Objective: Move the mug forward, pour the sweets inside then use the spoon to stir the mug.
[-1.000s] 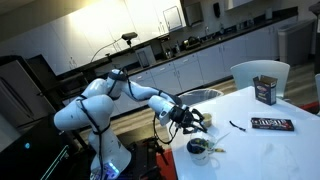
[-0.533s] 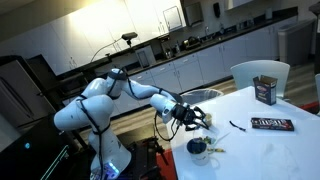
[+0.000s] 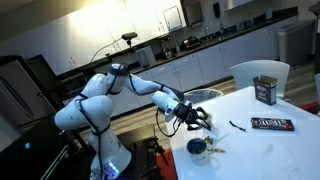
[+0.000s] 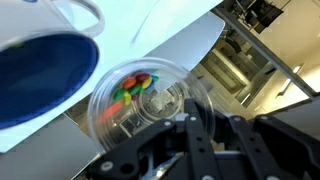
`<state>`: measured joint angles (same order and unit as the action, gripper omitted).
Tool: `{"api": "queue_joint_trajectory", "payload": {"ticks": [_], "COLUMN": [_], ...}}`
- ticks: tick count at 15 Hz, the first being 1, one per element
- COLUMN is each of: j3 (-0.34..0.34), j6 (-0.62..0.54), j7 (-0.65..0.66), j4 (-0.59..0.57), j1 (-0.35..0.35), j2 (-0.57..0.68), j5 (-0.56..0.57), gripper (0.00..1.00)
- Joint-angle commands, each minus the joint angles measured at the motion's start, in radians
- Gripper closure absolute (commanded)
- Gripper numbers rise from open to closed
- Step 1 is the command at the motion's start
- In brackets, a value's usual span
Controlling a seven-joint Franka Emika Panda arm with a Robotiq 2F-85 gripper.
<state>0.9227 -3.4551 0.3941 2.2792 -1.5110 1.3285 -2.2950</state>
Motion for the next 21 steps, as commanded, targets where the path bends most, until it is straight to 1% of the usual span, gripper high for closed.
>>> {"api": "queue_joint_trajectory", "payload": {"ticks": [1, 2, 3, 4, 7, 11, 15, 17, 21], "j3": [-0.002, -0.006, -0.001, 0.016, 0.039, 0.074, 0.116, 0.159, 0.273], "j6": [0.012, 0.034, 0.055, 0.092, 0.158, 0.183, 0.186, 0.222, 0.339], "j7": [-0.042, 0.003, 0.006, -0.023, -0.025, -0.020, -0.019, -0.024, -0.038], "j4": [0.010, 0.026, 0.033, 0.038, 0.074, 0.123, 0.157, 0.179, 0.219], "j1": [0.058, 0.068, 0.075, 0.076, 0.099, 0.120, 0.119, 0.106, 0.091], "j2": [-0.128, -0.154, -0.169, -0.176, -0.231, -0.288, -0.329, -0.346, -0.377], "j5": [0.030, 0.078, 0.092, 0.071, 0.079, 0.093, 0.102, 0.110, 0.152], "gripper": [0.99, 0.99, 0.99, 0.99, 0.99, 0.99, 0.99, 0.99, 0.99]}}
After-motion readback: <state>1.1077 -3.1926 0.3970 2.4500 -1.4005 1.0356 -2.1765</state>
